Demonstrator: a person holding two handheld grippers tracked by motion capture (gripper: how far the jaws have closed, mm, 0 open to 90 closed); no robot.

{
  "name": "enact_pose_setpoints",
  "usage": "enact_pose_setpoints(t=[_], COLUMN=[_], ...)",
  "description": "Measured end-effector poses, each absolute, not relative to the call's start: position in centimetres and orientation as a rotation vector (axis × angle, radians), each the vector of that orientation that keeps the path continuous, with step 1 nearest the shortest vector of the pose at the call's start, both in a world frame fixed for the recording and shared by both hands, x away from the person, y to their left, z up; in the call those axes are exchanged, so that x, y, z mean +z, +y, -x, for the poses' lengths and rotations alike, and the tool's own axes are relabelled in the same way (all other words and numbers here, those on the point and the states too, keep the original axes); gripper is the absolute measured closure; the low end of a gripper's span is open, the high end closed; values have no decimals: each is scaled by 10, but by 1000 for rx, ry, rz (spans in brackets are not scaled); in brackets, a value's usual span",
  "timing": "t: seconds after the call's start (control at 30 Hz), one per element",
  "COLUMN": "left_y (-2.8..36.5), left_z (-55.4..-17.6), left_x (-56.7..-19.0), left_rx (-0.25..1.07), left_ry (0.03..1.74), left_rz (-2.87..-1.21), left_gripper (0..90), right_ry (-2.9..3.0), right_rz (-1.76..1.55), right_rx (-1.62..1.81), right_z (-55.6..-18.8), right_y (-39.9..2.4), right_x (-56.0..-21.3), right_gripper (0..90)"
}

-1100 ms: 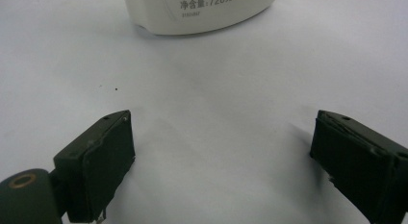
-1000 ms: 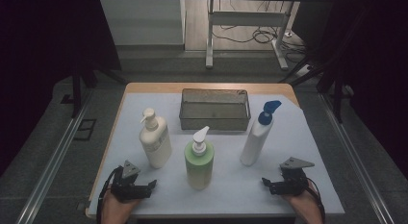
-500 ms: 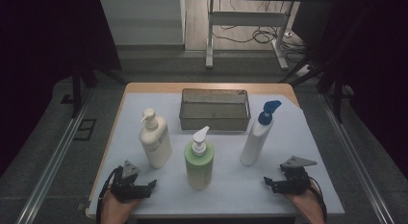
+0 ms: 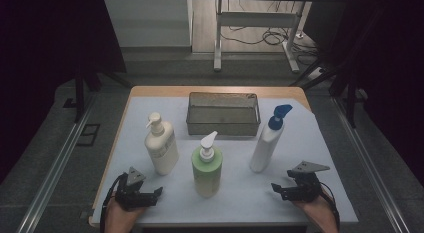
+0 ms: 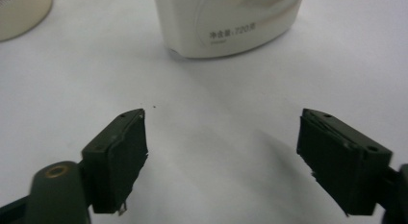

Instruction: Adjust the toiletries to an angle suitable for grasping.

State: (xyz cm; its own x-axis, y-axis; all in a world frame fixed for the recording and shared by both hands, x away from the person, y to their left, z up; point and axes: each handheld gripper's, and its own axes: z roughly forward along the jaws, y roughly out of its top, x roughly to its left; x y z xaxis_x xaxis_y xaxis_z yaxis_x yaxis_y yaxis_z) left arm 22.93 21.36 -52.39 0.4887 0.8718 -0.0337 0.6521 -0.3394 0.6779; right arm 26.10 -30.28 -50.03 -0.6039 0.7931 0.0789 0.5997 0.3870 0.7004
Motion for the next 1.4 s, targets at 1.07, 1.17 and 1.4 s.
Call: enact_pose_setpoints(t=[1.07,1.17,1.4], left_y=[213,213,213], left_z=[-229,-229,-229], left_x=[-524,-524,-524], left_rx=[452,452,452], left_ry=[1249,1249,1249], left_rz=[-2102,-2102,-2102], left_gripper=[105,105,105], right_ry=[2439,2437,2413], right_rz=[-1095,-1074,-1054], right_rx=[1189,1187,1160], right_z=[-264,-264,-272], right_y=[-259,-254,-236], right_x=[-485,-484,-482], right_gripper=[674,699,771])
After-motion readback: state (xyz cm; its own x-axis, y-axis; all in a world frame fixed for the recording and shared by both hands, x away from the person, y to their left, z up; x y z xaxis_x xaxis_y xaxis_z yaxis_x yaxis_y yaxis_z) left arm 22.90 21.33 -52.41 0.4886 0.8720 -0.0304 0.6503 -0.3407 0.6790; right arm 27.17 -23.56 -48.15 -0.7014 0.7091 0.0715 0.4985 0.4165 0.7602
